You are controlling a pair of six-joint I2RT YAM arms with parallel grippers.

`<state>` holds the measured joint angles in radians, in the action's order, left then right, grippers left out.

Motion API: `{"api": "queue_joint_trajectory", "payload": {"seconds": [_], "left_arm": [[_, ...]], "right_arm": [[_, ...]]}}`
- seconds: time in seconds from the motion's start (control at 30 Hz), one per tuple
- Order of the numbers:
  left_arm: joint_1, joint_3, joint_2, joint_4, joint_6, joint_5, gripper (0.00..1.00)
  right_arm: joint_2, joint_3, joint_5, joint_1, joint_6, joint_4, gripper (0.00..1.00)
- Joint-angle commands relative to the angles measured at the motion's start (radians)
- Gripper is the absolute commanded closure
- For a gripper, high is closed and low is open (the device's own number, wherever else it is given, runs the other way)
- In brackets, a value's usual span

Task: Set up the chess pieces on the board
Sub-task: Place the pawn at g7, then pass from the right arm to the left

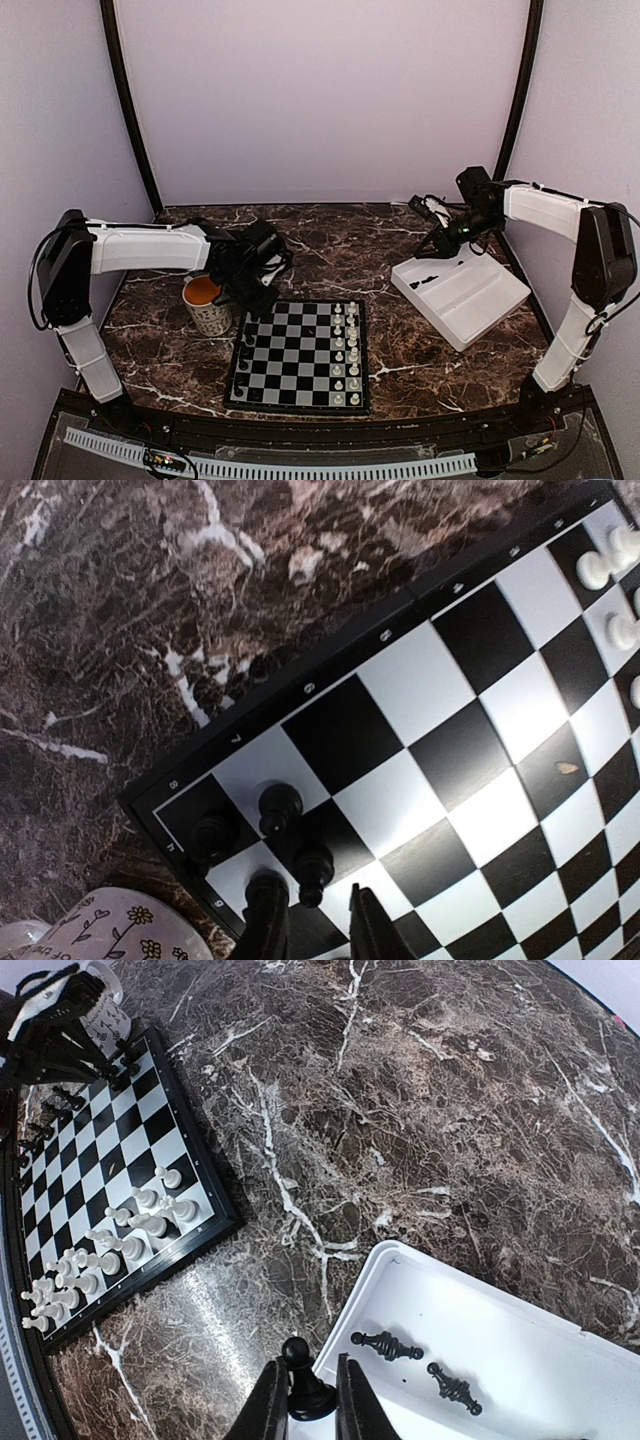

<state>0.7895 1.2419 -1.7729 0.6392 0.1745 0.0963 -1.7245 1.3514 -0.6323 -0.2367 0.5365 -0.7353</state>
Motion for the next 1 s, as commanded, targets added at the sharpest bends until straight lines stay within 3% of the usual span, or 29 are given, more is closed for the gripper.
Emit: {"api": "queue_joint_trajectory", "payload": {"seconds": [0.0, 0.27, 0.47, 0.63, 0.97], "left_arm": [[0.005, 0.075, 0.124, -0.002, 0.011, -0.036, 0.74], [0.005, 0.111, 0.23, -0.276, 0.056, -0.228, 0.65], [0.004, 0.206, 0.125, -0.506, 0.173, -0.433, 0.62], [0.004, 0.278, 0.006, -0.605, 0.258, -0.56, 0.62], [0.004, 0.291, -0.09, -0.798, 0.407, -0.733, 0.7]], "right_arm": [[0.01, 0.002, -0.03, 0.0, -0.007, 0.008, 0.85], [0.057, 0.049, -0.089, -0.077, 0.053, -0.067, 0.84], [0.066, 0.13, -0.115, -0.17, 0.055, -0.099, 0.84], [0.051, 0.217, -0.136, -0.219, 0.047, -0.131, 0.84], [0.035, 0.271, -0.164, -0.25, 0.038, -0.136, 0.83]]}}
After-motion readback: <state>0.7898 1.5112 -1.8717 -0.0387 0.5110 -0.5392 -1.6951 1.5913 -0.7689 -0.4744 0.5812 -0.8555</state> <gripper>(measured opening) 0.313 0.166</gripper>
